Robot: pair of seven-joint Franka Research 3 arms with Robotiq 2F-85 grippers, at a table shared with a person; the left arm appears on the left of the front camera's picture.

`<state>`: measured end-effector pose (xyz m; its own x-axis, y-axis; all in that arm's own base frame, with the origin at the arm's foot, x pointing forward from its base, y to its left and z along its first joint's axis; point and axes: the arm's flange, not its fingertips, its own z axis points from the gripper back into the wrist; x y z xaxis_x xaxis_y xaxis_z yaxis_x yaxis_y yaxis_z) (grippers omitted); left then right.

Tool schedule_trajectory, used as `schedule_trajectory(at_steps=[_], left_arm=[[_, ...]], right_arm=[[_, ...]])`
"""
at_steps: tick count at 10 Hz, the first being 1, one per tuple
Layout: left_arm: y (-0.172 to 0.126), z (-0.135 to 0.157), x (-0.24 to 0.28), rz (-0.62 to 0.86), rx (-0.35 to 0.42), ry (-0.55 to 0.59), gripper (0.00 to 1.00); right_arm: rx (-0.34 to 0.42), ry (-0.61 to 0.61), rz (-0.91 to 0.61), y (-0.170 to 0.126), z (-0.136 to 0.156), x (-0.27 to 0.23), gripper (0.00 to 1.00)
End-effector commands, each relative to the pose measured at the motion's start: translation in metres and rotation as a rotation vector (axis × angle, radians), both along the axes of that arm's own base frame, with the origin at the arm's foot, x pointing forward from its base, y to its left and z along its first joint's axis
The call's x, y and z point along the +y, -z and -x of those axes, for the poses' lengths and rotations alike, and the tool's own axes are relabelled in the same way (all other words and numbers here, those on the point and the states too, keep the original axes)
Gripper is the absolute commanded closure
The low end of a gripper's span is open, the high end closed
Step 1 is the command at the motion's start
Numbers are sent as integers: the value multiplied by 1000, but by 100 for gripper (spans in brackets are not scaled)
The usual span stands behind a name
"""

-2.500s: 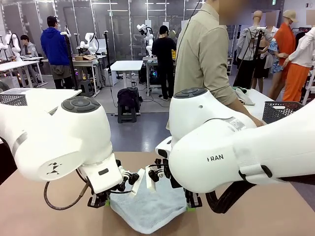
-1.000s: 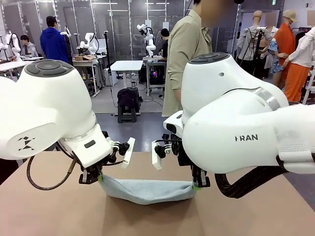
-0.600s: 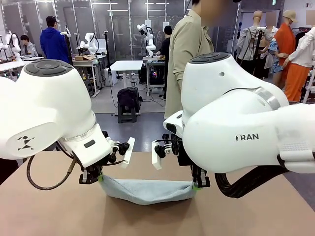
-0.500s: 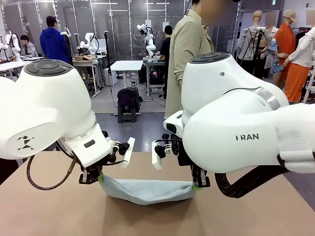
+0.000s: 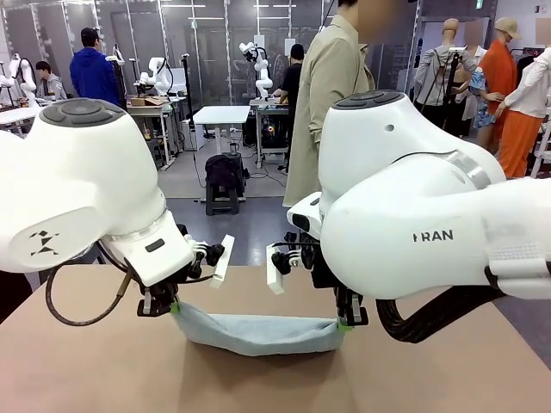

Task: Fold the towels and place them in the basket.
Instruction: When a person lays out a Towel with hook on the table, fold it in half twice.

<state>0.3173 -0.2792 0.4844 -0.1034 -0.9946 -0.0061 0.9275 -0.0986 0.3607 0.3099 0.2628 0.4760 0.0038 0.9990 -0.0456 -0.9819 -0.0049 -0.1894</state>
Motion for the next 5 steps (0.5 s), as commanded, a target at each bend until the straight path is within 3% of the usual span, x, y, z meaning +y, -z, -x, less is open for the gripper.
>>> schedule_trajectory(at_steps=[1,5], left_arm=[[-12,-18,3,-21,5,7,96],[-20,-56,14,-11,43,-9,96]], right_arm=[[15,-15,13,-8,-18,-3,96],[40,-38,11,-16,-57,-7,96]])
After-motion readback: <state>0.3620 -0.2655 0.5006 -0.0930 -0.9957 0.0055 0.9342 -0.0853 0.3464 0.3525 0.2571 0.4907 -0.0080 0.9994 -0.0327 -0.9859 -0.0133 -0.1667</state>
